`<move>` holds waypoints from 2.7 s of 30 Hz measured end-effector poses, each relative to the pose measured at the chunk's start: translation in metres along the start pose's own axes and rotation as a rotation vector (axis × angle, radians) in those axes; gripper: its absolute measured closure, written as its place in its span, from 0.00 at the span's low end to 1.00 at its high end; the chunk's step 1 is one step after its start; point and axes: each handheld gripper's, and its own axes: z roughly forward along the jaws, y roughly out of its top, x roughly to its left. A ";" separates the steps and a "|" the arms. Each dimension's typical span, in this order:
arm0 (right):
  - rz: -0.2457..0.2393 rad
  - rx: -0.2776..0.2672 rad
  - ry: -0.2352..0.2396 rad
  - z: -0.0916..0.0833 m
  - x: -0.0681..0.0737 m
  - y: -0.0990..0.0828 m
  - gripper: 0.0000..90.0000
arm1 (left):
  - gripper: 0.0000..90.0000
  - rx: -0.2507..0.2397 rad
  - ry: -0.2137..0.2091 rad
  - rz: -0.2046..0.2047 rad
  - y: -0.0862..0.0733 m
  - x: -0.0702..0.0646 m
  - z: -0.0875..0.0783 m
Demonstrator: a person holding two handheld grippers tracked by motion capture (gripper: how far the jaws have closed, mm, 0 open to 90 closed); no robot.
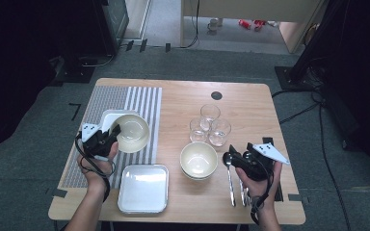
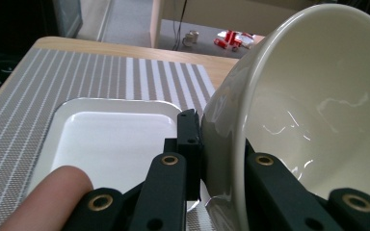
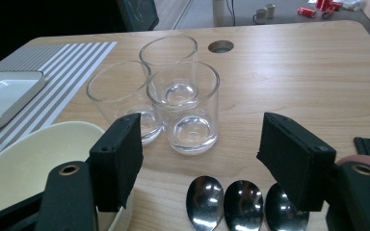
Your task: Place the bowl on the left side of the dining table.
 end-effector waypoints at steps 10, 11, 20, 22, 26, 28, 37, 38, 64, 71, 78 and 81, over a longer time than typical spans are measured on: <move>0.007 0.004 -0.013 0.002 -0.005 -0.001 0.36 | 0.93 0.023 0.038 -0.035 -0.004 0.020 0.011; 0.008 0.002 -0.015 0.001 -0.005 -0.001 0.36 | 0.93 0.026 0.042 -0.040 -0.004 0.022 0.012; 0.025 -0.001 -0.031 0.002 -0.015 -0.003 0.36 | 0.93 0.024 0.066 -0.058 -0.003 0.031 0.022; 0.030 0.005 -0.033 0.003 -0.016 -0.004 0.36 | 0.93 0.027 0.068 -0.069 -0.004 0.032 0.023; 0.025 0.014 -0.031 0.006 -0.016 -0.007 0.36 | 0.93 0.031 0.085 -0.065 -0.004 0.035 0.030; 0.025 0.018 -0.031 0.007 -0.016 -0.008 0.36 | 0.93 0.036 0.090 -0.070 -0.004 0.038 0.035; 0.037 0.028 -0.044 0.010 -0.021 -0.010 0.37 | 0.93 0.061 0.118 -0.096 -0.001 0.051 0.052; 0.041 0.031 -0.046 0.010 -0.021 -0.011 0.37 | 0.93 0.063 0.124 -0.100 0.000 0.053 0.054; 0.057 0.054 -0.057 0.017 -0.025 -0.016 0.37 | 0.87 0.191 0.190 -0.180 -0.001 0.079 0.089; 0.065 0.051 -0.064 0.017 -0.026 -0.016 0.37 | 0.79 0.206 0.215 -0.197 -0.004 0.083 0.092; 0.068 0.060 -0.074 0.018 -0.027 -0.016 0.37 | 0.79 0.190 0.221 -0.200 0.000 0.086 0.093; 0.076 0.058 -0.078 0.018 -0.030 -0.015 0.37 | 0.77 0.182 0.223 -0.191 0.001 0.086 0.092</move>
